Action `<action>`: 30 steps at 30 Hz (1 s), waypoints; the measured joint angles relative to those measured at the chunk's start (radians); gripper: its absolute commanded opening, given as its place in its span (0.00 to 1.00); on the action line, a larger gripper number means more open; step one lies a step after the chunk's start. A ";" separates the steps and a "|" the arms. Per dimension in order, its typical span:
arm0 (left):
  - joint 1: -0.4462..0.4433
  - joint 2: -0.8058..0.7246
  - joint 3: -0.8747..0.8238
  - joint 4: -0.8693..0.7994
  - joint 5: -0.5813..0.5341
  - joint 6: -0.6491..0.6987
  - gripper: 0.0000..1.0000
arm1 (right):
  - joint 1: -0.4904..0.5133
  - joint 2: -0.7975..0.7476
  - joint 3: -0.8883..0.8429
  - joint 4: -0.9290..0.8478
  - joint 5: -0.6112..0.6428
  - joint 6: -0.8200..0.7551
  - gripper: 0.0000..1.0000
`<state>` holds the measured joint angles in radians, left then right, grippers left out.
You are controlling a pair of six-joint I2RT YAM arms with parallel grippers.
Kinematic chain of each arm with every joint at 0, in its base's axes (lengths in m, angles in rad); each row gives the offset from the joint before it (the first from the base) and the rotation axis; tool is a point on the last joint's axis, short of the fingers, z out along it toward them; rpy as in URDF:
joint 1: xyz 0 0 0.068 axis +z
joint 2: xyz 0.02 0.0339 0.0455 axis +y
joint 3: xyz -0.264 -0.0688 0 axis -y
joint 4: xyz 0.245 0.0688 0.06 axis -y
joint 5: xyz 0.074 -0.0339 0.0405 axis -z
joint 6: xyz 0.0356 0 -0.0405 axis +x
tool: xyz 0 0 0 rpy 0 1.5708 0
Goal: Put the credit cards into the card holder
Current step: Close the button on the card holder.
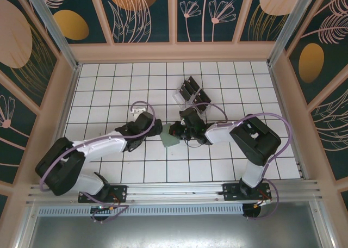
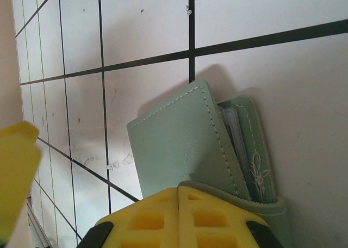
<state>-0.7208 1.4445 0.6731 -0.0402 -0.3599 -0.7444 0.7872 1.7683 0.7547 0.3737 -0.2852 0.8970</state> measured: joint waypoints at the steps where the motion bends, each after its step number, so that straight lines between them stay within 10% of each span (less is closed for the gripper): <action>1: 0.005 0.021 0.012 0.000 0.006 0.010 0.98 | 0.000 0.000 0.000 -0.001 0.001 0.000 0.00; 30: 0.023 0.197 0.028 0.074 0.045 0.086 0.99 | 0.049 0.050 0.159 -0.222 0.102 -0.081 0.00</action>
<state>-0.6979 1.6417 0.7010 0.0341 -0.3153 -0.6586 0.8360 1.8179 0.9142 0.1516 -0.1833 0.8158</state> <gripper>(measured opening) 0.985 0.044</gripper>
